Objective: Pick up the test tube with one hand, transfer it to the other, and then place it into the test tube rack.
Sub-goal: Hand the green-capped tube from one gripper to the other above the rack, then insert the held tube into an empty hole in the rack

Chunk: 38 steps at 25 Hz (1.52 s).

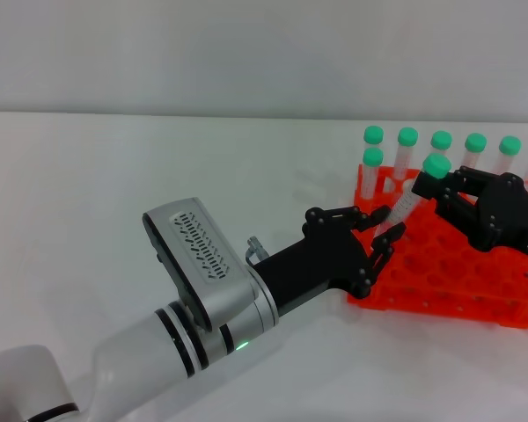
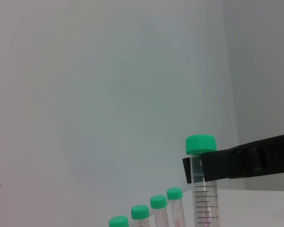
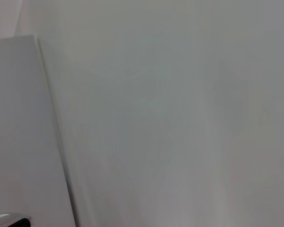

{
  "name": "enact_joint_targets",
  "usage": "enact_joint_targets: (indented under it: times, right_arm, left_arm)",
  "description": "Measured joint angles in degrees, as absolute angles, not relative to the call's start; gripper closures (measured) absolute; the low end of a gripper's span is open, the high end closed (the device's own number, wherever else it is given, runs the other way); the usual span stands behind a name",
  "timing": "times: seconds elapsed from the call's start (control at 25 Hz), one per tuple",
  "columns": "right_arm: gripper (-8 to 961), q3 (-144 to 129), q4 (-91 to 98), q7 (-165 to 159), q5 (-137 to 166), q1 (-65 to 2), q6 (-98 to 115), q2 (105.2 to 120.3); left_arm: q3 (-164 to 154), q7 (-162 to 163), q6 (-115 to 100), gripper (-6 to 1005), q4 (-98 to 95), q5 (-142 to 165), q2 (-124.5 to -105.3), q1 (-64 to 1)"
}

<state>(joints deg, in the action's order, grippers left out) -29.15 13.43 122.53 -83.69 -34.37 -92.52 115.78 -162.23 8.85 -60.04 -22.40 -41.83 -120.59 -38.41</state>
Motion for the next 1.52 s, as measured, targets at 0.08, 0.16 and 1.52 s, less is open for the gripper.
enact_joint_targets:
  times: [0.08, 0.16, 1.52]
  right_arm:
    - [697, -29.2, 13.4, 122.5, -83.8, -34.4, -92.5, 115.77]
    - [732, -29.2, 13.4, 122.5, -83.8, -34.4, -92.5, 115.76]
    - [750, -29.0, 8.5, 134.0, -92.0, -37.7, -81.8, 116.09]
  left_arm:
    - [-162.2, 8.9, -60.1, 649, -22.4, -41.8, -120.59, -38.4]
    - [-162.2, 8.9, -60.1, 646, -22.4, -41.8, -120.59, -38.3]
    - [-145.9, 4.6, -64.1, 226, -21.3, -42.8, -120.21, -20.9]
